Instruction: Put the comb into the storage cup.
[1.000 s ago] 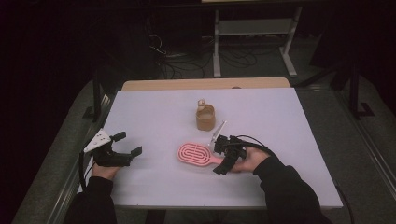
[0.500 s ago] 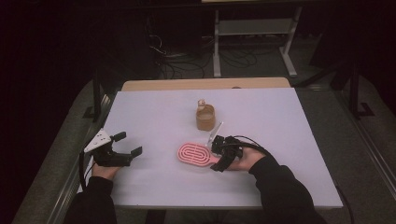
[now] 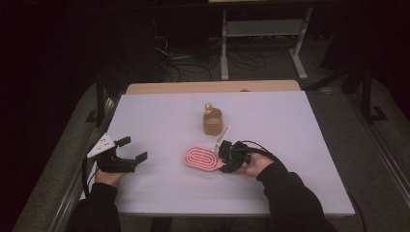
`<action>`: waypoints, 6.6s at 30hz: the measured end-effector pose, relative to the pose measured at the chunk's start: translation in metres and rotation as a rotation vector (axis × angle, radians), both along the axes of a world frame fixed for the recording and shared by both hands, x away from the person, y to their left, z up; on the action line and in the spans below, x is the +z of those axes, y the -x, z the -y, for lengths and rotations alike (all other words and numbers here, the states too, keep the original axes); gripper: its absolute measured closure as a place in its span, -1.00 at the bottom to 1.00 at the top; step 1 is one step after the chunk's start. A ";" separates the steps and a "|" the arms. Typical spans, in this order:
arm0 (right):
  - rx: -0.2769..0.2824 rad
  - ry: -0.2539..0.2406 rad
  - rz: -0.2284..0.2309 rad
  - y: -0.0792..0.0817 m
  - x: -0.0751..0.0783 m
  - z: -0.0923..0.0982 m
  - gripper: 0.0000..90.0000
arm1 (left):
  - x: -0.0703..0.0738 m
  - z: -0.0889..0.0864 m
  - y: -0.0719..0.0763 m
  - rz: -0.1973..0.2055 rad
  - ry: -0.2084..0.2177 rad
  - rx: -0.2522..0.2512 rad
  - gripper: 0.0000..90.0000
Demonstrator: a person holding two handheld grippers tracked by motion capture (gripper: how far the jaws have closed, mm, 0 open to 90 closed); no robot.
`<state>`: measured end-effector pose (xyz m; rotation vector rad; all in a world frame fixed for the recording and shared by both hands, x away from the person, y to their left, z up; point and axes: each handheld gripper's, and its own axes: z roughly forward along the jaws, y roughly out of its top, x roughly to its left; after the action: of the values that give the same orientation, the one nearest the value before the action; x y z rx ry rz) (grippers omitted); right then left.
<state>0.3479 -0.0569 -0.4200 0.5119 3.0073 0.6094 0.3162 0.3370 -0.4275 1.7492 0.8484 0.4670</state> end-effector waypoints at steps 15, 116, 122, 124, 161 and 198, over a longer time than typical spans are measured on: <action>-0.008 -0.041 -0.022 -0.002 0.003 0.005 0.52 | 0.000 0.000 0.000 -0.001 -0.001 -0.001 -1.00; 0.049 -0.244 0.231 -0.023 0.137 -0.015 0.52 | 0.076 0.052 -0.023 -0.099 0.077 -0.184 -1.00; 0.056 -0.250 0.239 -0.025 0.136 -0.019 0.52 | 0.082 0.067 -0.031 -0.106 0.083 -0.225 -1.00; 0.055 -0.250 0.241 -0.026 0.136 -0.020 0.52 | 0.083 0.071 -0.033 -0.112 0.095 -0.237 -1.00; 0.047 -0.229 0.318 -0.021 0.131 -0.021 0.53 | 0.105 0.099 -0.060 -0.215 0.237 -0.324 -0.50; -0.163 -0.361 0.233 -0.036 0.118 0.016 -0.11 | 0.125 0.111 -0.065 -0.175 0.319 -0.341 0.43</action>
<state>0.3841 -0.0732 -0.3022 0.6408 2.6142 1.1185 0.3807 0.2260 -0.3030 1.6071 0.6824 -0.0481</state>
